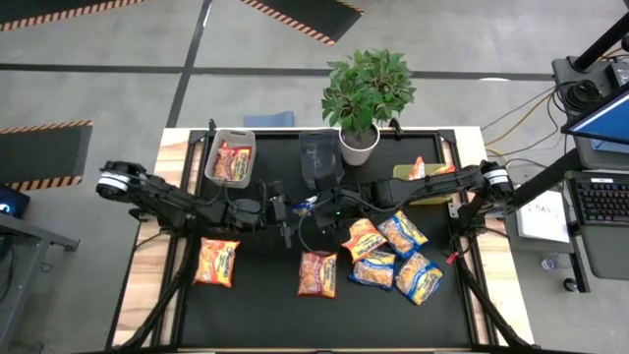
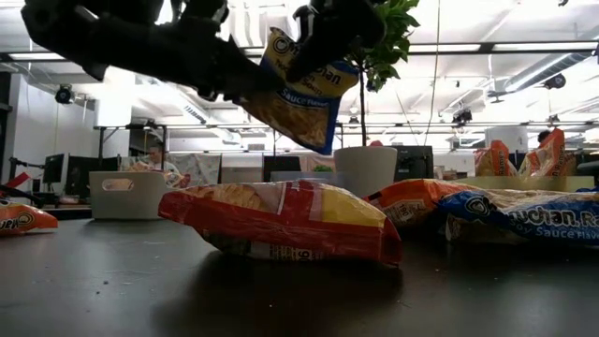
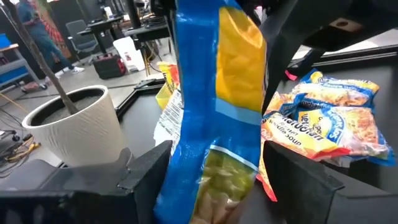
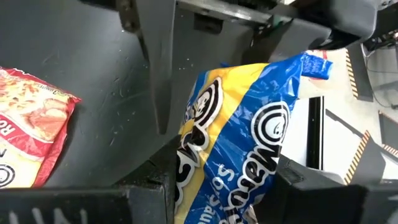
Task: Sort Maruchan noodles
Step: Put the blue noodle pack into the black bin
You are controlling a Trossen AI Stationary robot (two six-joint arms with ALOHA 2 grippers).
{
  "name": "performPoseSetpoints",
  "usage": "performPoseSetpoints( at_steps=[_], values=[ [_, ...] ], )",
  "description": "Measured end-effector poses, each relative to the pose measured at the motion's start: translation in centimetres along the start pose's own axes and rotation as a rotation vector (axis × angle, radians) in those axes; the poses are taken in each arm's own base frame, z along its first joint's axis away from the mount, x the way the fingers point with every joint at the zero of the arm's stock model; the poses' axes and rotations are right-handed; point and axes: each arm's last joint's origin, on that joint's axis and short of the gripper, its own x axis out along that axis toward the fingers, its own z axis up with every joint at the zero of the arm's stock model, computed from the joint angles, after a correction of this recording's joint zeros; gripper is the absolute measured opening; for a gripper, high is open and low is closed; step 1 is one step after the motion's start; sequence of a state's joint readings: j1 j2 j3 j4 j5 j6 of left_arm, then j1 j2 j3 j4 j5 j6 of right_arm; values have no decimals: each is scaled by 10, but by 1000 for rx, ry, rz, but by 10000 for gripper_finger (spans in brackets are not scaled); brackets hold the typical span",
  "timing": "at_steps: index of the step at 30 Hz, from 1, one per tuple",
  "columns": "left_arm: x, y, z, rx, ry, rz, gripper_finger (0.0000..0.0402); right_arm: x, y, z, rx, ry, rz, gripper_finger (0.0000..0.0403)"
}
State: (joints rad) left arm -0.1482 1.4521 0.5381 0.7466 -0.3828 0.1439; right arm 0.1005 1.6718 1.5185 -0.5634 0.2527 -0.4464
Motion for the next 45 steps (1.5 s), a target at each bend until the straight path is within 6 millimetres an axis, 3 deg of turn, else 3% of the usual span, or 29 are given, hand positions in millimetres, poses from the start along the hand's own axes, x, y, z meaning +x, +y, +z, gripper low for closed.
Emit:
performPoseSetpoints(
  at_steps=[8,19,28,32,38,45],
  values=[
    [4,-2,-3,23,-11,9,220,0,0,-1,5,7,2,132],
    [3,-1,-2,25,-10,28,82,0,0,0,49,1,-2,153],
    [3,-1,-1,23,-12,28,46,-5,-1,-1,97,5,-1,195],
    [3,0,3,35,-24,33,43,-23,-6,-2,130,5,-9,200],
    [6,7,18,160,54,106,42,-68,-15,-9,270,-1,-13,201],
    [22,42,46,310,265,161,42,-108,-10,-23,410,-28,6,201]
  ],
)
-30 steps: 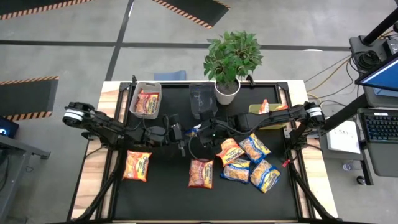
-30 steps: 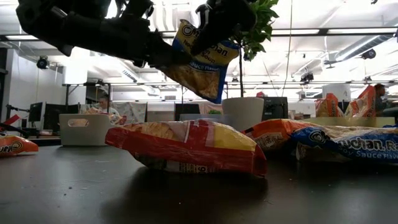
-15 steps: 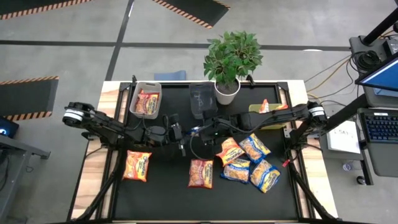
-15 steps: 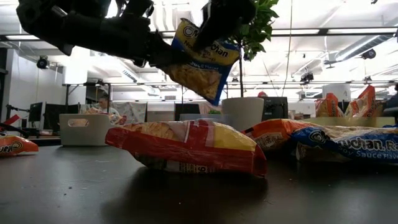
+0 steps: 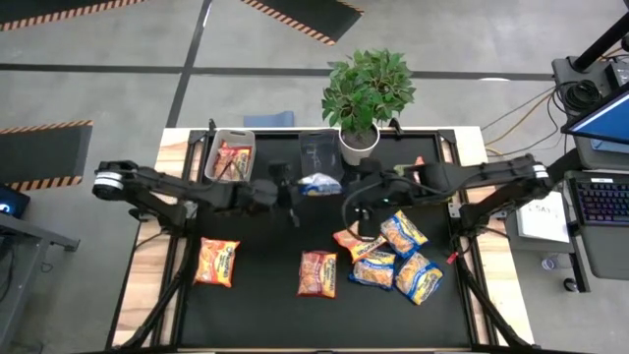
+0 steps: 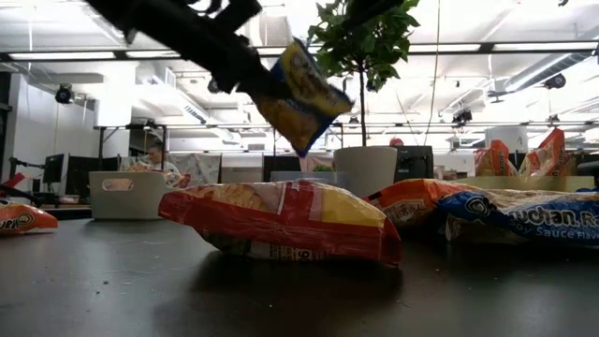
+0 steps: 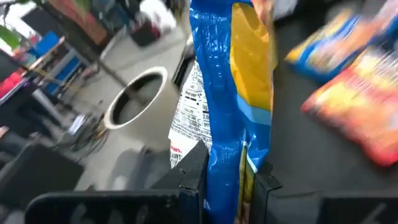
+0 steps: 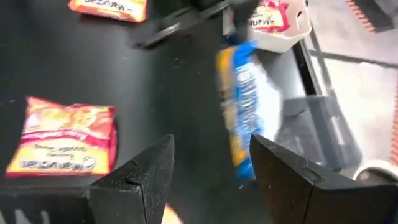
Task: Sort Maruchan noodles
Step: Put the blue noodle pack into the black bin
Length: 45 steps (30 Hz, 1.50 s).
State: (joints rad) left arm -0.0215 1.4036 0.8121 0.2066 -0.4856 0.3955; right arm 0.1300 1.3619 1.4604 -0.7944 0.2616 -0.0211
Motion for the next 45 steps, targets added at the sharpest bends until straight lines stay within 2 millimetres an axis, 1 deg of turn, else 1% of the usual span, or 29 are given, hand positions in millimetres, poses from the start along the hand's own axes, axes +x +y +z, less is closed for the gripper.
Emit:
performPoseSetpoints(
  at_steps=[3,5,8,14,17,20,23,28,32,35,38,45],
  values=[
    [6,24,8,54,95,24,42,-8,7,-13,25,3,21,201],
    [10,41,9,72,155,33,42,-10,13,-22,40,-8,38,201],
    [14,67,10,62,193,-7,42,-9,23,-36,38,-36,64,201],
    [27,117,-4,-39,236,-65,42,2,36,-61,29,-98,95,201],
    [37,135,-8,-66,247,-73,42,7,37,-72,29,-114,96,201],
    [51,143,-13,-42,309,-96,42,10,37,-81,30,-125,96,201],
    [69,152,-13,-24,358,-159,42,8,36,-87,21,-140,95,201],
    [97,168,-16,-28,475,-228,42,-2,32,-85,0,-198,68,201],
    [114,180,-19,-49,493,-264,41,-10,29,-84,-22,-228,64,201],
    [121,184,-20,-60,493,-272,40,-15,27,-84,-42,-249,61,201],
    [124,185,-21,-62,498,-275,40,-20,26,-84,-54,-267,58,201],
    [132,181,-28,-78,526,-288,40,-24,24,-82,-79,-298,54,201]
  ],
)
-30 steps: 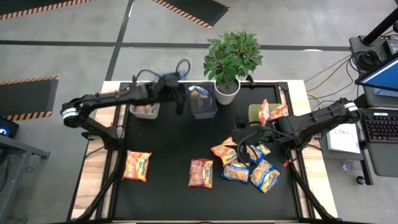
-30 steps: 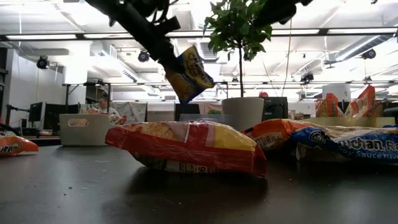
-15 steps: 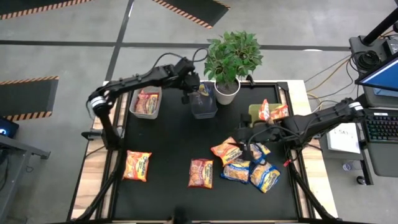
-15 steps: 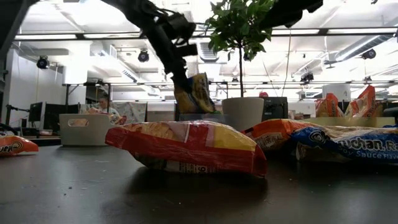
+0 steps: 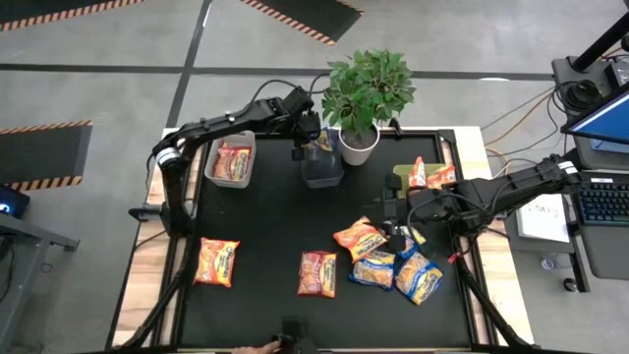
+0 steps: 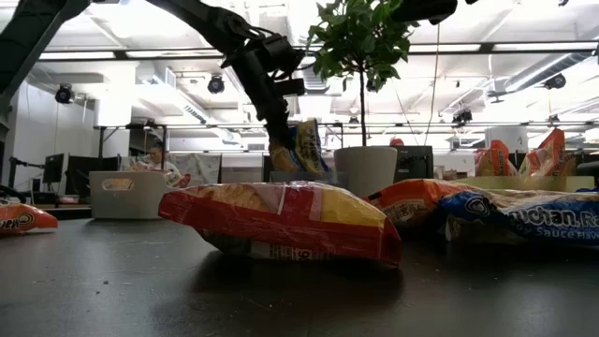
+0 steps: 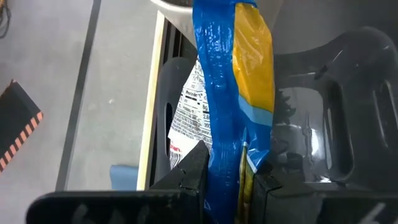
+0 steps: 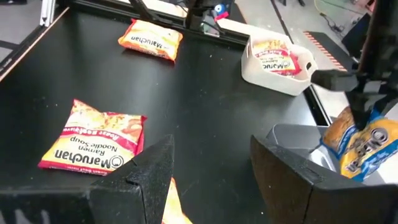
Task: Sort Maruchan noodles
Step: Put the blue noodle pack into the black bin
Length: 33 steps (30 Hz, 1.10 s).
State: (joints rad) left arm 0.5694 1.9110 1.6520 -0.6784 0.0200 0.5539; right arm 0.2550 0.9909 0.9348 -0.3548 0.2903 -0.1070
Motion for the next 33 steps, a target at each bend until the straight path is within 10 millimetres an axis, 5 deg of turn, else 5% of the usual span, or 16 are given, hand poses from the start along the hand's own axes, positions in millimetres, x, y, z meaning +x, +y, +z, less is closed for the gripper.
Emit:
performPoseSetpoints(
  at_steps=[15,33],
  values=[
    [43,1,-8,-40,110,97,40,3,1,1,-9,-4,0,201],
    [45,4,-4,-74,64,127,58,4,1,0,-5,-2,0,201]
  ],
)
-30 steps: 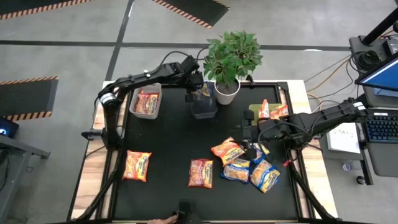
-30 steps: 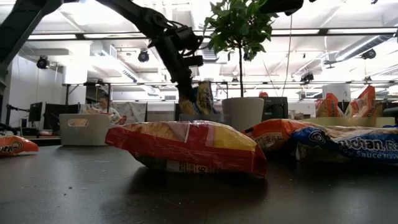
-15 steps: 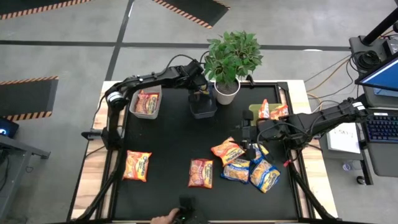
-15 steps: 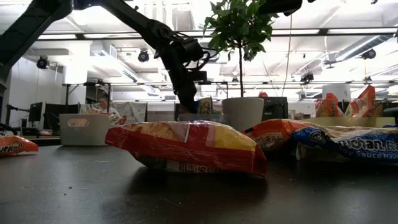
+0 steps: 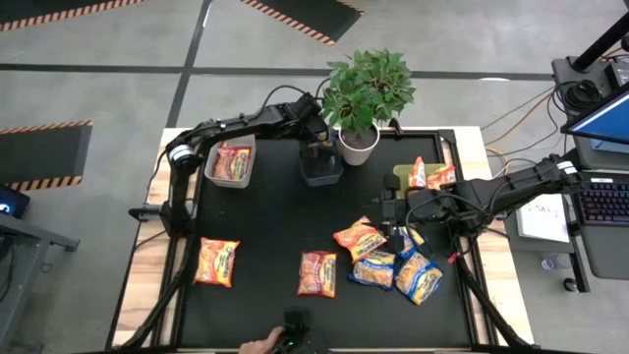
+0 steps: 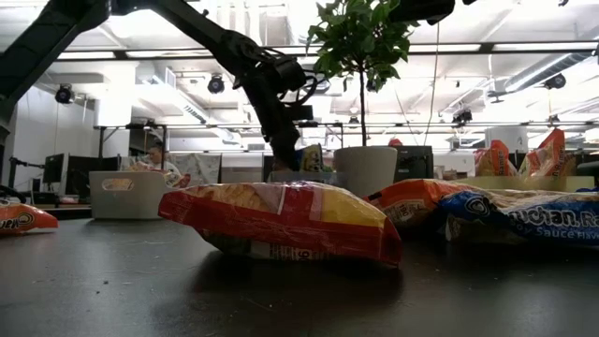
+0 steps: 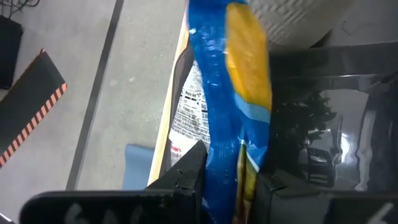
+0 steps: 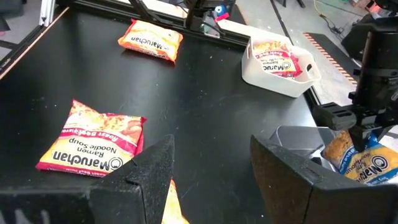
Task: Sort Maruchan noodles
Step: Put the blue noodle pack into the black bin, then put the orange noodle pack into the yellow bin
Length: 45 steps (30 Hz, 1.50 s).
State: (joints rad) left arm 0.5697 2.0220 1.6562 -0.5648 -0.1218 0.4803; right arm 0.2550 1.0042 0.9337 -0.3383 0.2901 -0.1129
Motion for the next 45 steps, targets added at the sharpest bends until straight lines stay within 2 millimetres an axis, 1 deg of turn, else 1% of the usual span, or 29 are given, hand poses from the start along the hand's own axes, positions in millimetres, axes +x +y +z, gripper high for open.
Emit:
performPoseSetpoints(
  at_steps=[5,9,14,17,21,25,27,30,33,37,42,45],
  values=[
    [0,0,1,-7,-4,8,101,0,0,0,0,0,0,201],
    [0,3,2,-16,-3,76,132,0,0,0,0,0,0,201],
    [-3,7,3,-4,29,174,156,0,0,0,0,1,0,201],
    [-8,9,3,-5,30,192,165,0,0,0,0,1,0,201],
    [-22,10,4,-6,26,192,170,0,0,0,11,1,0,201],
    [-41,8,4,-44,33,177,171,0,0,-1,39,2,1,201],
    [-53,6,3,-72,29,128,171,1,1,-2,57,8,1,201],
    [-70,0,4,-124,-18,-14,171,2,1,-5,93,15,2,201],
    [-84,-8,5,-164,-63,-144,171,5,3,-11,150,35,3,201],
    [-101,-28,5,-147,-103,-203,171,10,6,-27,265,85,-1,201],
    [-119,-65,0,-127,-144,-256,166,17,11,-50,435,157,-17,201],
    [-133,-93,-7,-106,-217,-288,164,19,13,-59,563,181,-33,201]
  ],
)
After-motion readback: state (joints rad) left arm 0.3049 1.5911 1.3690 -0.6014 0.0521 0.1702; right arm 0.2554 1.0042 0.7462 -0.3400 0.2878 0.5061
